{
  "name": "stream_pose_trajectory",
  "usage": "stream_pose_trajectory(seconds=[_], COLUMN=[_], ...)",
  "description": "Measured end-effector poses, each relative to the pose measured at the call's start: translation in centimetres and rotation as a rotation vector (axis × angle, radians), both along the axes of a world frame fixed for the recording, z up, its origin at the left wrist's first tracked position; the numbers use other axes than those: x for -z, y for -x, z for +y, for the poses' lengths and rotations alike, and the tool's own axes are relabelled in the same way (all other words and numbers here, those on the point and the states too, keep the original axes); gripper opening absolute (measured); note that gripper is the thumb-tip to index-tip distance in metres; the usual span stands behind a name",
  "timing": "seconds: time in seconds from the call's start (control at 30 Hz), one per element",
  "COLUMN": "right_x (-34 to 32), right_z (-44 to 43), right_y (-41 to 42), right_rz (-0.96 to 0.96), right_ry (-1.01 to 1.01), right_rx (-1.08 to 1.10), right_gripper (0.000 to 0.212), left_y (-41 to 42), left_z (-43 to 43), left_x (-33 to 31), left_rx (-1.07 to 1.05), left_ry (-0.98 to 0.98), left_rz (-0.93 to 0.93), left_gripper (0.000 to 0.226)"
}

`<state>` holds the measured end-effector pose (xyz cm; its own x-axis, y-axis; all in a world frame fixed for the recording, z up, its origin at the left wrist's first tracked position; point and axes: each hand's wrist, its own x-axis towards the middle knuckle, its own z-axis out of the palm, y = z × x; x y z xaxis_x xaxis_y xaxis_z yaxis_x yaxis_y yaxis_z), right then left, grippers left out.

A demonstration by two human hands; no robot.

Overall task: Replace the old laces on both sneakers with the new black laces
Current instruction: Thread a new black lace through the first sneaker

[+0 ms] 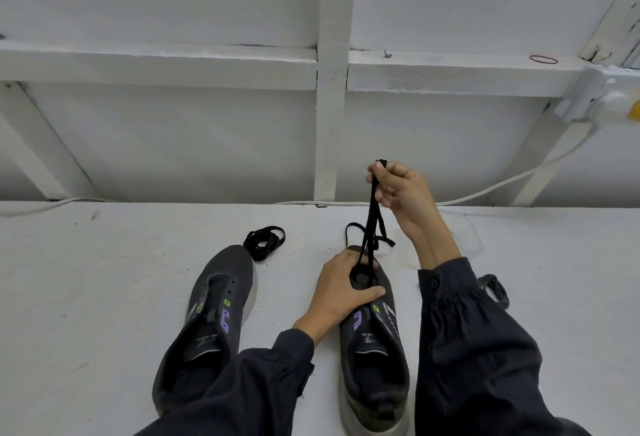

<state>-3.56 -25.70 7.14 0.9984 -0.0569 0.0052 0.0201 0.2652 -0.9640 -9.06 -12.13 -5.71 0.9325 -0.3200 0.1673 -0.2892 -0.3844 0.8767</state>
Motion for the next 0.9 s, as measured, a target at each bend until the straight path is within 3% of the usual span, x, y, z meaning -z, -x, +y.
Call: stream_pose_trajectory(seconds=[0.2, 0.43, 0.73, 0.8, 0.9], right_x=[-2.0, -4.7, -2.6, -1.5, 0.9], right_z=[0.5, 0.8, 0.7, -0.2, -1.8], right_y=[-0.9, -2.0, -3.9, -4.0, -2.9], right_rz=[-0.044, -0.140, -0.051, 0.053, 0.232], right_ry=[0.027, -0.200, -0.221, 0.004, 0.604], right_rx=[0.033, 0.054, 0.005, -0.021, -0.006], right_gripper=[0.011, 0.014, 0.012, 0.025, 0.038], left_y=[0.0, 0.3, 0.4, 0.3, 0.3], left_z=[0.2, 0.0, 0.4, 0.4, 0.4], left_x=[-0.1, 0.3, 0.4, 0.4, 0.5], left_rx=[-0.009, -0.030, -0.010, 0.008, 0.009], left_ry=[-0.023, -0.068, -0.055, -0.072, -0.063], left_rz=[0.022, 0.030, 0.001, -0.024, -0.033], left_gripper=[0.041, 0.058, 0.035, 0.032, 0.030])
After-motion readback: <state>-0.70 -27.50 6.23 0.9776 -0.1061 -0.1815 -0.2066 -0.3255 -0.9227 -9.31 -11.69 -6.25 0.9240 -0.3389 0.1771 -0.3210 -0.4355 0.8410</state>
